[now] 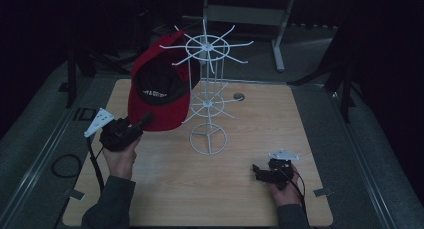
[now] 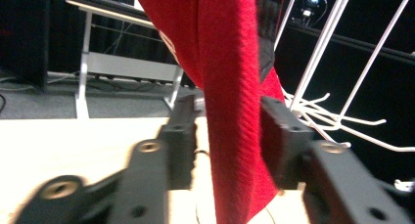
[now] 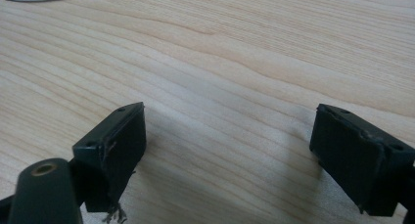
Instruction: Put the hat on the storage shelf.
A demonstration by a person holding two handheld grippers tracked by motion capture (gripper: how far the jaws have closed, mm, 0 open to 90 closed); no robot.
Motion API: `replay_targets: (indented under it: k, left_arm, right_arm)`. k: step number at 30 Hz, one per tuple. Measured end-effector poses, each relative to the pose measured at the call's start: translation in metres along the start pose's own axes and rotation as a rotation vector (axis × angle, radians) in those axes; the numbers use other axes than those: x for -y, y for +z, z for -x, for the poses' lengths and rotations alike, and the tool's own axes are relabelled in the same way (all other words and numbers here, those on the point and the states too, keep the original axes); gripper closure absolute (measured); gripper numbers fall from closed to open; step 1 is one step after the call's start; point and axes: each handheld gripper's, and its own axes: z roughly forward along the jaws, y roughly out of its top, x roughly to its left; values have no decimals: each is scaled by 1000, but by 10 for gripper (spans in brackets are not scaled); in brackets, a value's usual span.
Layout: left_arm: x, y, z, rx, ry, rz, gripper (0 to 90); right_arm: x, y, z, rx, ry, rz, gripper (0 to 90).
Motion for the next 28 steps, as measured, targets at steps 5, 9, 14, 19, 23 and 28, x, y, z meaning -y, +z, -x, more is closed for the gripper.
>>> replay_targets:
  k: [5, 9, 14, 19, 23, 28]
  left_arm:
    - [-7, -4, 1, -46, 17, -1, 365]
    - [-11, -6, -2, -79, 10, -12, 286]
    - [-12, -9, -7, -103, 5, -29, 255]
    - [-9, -11, -9, -94, 14, -72, 233]
    - [-7, -13, -9, -82, 16, -97, 232]
    - [-5, -14, -10, -60, 15, -133, 254]
  right_arm:
    - [0, 0, 0, -1, 0, 0, 134]
    - [0, 0, 0, -1, 1, 0, 134]
    - [0, 0, 0, -1, 2, -1, 134]
    - [0, 0, 0, -2, 2, -1, 134]
    - [0, 0, 0, -2, 2, -1, 134]
    - [0, 0, 0, -2, 2, -1, 134]
